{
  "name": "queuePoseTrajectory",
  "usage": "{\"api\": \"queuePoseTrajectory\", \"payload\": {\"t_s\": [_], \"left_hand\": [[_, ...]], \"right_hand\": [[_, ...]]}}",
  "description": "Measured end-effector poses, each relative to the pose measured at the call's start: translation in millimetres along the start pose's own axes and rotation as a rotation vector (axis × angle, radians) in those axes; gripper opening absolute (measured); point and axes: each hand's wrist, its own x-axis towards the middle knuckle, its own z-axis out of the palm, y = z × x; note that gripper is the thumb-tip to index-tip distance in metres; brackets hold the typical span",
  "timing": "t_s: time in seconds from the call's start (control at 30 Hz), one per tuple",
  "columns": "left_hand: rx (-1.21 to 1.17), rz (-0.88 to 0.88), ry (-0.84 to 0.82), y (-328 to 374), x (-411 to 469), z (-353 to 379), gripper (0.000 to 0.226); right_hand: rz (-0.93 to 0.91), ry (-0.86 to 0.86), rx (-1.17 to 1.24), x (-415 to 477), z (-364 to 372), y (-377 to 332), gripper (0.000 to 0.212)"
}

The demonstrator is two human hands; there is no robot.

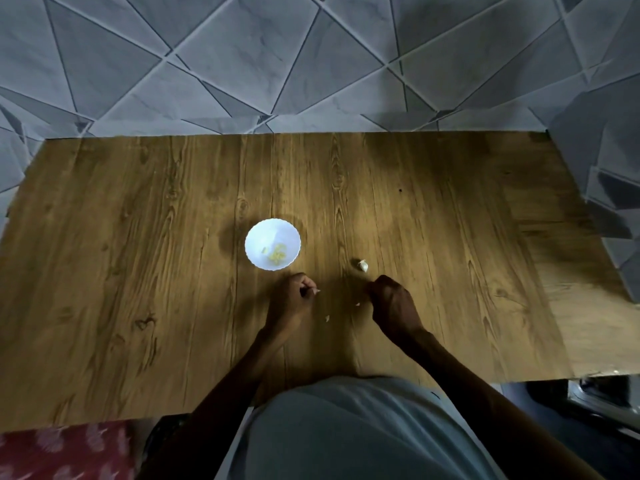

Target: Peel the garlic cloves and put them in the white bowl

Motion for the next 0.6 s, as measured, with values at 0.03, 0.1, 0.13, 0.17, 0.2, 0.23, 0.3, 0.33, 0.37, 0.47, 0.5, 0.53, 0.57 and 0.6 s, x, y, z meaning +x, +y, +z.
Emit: {"api": "queuePoseTrajectory", "payload": {"t_s": [0.03, 0.1, 0.13, 0.17, 0.2, 0.23, 0.3, 0.33, 0.37, 0.47, 0.5, 0.53, 0.57, 0.6], "left_hand": [[0.02, 0.011, 0.005, -1.0, 0.8, 1.0, 0.004], [0.039, 0.033, 0.02, -2.8, 0.9, 2.5, 0.003], [0.031, 0.034, 0.028, -3.9, 0.6, 2.9, 0.003], [0.015, 0.027, 0.033, -4.6, -0.2, 2.7, 0.004], [-0.003, 0.022, 0.04, -5.7, -0.9, 2.2, 0.004], [-0.02, 0.016, 0.05, -7.1, -2.2, 0.6, 0.004], [-0.046, 0.009, 0.078, -9.4, -5.4, -3.1, 0.004], [-0.056, 0.005, 0.097, -12.0, -7.7, -5.6, 0.005], [-0.063, -0.001, 0.115, -15.0, -9.9, -8.1, 0.005], [-0.104, -0.001, 0.134, -27.2, -17.6, -14.4, 0.006], [-0.13, -0.008, 0.126, -32.5, -19.7, -16.0, 0.007], [-0.16, -0.022, 0.113, -36.4, -21.8, -17.4, 0.007], [-0.185, -0.038, 0.1, -39.4, -24.1, -18.7, 0.008], [-0.212, -0.05, 0.09, -41.6, -25.6, -19.2, 0.009]], "right_hand": [[-0.031, 0.007, -0.005, -2.1, 2.8, -3.5, 0.022], [-0.08, 0.008, -0.004, -6.2, 10.2, -12.4, 0.022], [-0.101, 0.003, -0.004, -7.8, 14.6, -17.4, 0.023], [-0.123, -0.009, -0.005, -9.1, 18.9, -22.9, 0.025], [-0.148, -0.024, -0.001, -10.1, 22.2, -28.8, 0.027], [-0.173, -0.04, 0.003, -10.9, 25.2, -34.3, 0.029], [-0.218, -0.074, 0.01, -11.4, 28.3, -41.8, 0.033], [-0.234, -0.091, 0.019, -11.1, 29.0, -43.8, 0.034], [-0.244, -0.102, 0.029, -10.3, 29.5, -44.0, 0.036], [-0.26, -0.104, 0.059, -9.9, 30.0, -41.6, 0.034], [-0.266, -0.096, 0.057, -10.0, 30.5, -42.0, 0.034], [-0.277, -0.086, 0.044, -10.4, 30.1, -42.8, 0.034], [-0.294, -0.083, 0.023, -11.1, 29.7, -44.4, 0.034], [-0.317, -0.081, -0.001, -11.7, 29.1, -45.9, 0.034]]}}
